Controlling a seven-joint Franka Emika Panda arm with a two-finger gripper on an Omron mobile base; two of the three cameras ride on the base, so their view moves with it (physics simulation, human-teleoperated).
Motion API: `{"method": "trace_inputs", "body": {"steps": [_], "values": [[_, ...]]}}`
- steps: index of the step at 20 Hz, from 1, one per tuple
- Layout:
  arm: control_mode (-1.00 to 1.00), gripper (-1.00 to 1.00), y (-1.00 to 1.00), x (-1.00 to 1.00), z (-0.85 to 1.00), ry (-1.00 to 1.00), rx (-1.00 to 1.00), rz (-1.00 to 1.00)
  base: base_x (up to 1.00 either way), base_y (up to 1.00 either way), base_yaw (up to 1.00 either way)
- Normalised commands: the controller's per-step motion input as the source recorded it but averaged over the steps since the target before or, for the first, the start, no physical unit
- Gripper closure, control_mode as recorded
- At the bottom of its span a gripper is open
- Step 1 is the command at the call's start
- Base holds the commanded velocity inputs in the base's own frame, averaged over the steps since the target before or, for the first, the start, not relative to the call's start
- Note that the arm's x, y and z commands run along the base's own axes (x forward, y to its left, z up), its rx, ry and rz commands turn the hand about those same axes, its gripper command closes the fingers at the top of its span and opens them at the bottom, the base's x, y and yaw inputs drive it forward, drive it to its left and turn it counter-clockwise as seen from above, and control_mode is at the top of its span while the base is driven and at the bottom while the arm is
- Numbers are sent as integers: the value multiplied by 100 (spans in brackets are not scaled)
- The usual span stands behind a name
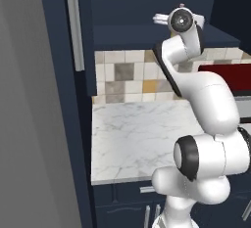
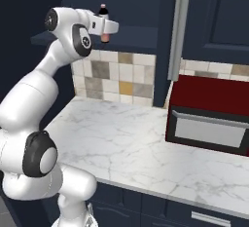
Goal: Pick the bottled drink from the counter and place it in the open cabinet.
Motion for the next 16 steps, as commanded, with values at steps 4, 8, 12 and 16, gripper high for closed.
{"method": "trace_inputs", "body": {"steps": [4,8,12,16], "values": [[-100,100,0,24,-2,9,0,0,0,0,0],[-100,100,0,27,-12,6,0,0,0,0,0],[-100,-100,0,16,-14,4,0,0,0,0,0],[-100,-100,0,4,-18,0,0,0,0,0,0]]}}
